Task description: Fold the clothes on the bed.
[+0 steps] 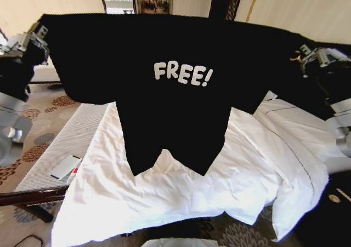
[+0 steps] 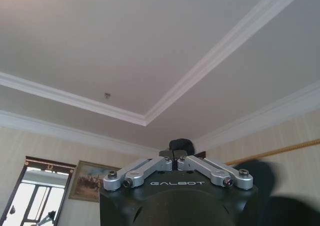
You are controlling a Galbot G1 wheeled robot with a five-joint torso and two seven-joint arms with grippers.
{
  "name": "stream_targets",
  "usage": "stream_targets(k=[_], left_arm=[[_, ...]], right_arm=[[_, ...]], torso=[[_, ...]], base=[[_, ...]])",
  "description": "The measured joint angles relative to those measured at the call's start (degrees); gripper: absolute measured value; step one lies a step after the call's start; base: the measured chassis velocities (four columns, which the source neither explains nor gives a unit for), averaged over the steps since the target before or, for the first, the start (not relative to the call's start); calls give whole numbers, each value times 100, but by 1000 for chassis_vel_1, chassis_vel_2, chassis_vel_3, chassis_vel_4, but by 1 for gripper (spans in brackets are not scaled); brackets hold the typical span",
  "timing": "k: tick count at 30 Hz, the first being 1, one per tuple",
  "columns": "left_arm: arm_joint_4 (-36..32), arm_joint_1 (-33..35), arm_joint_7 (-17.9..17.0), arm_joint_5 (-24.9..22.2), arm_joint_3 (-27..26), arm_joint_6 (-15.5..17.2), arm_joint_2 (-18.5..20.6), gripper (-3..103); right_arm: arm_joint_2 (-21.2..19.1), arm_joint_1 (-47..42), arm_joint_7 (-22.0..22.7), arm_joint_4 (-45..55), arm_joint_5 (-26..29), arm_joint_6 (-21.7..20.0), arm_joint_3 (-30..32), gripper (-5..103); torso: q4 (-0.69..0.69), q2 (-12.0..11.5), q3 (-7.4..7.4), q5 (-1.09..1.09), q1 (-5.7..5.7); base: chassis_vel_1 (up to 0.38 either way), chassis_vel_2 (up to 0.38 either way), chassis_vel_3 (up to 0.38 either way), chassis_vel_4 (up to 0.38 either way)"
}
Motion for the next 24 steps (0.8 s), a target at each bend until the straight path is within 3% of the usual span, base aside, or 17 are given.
stream_targets(k=[4,6,10,24], left_arm=[[-32,17,-2,20,-22,9,-32,0],[-81,58,0,57,-37,10,-97,0],[-104,91,1,69,-37,16,-143,0],[-137,19,31,54,21,40,-30,0]], right_arm=[[447,-100,-4,226,-65,-35,167,0],[983,-86,-30,333,-155,-47,246,0],[1289,-68,-77,293,-345,-21,195,0],[1162,133,-102,94,-751,1,-583,0]], torso=[[0,0,-1,-4,-1],[3,0,-2,-5,-1],[5,0,-1,-6,-1],[4,0,-1,-5,-1]], base=[[0,0,0,0],[0,0,0,0],[0,0,0,0],[0,0,0,0]])
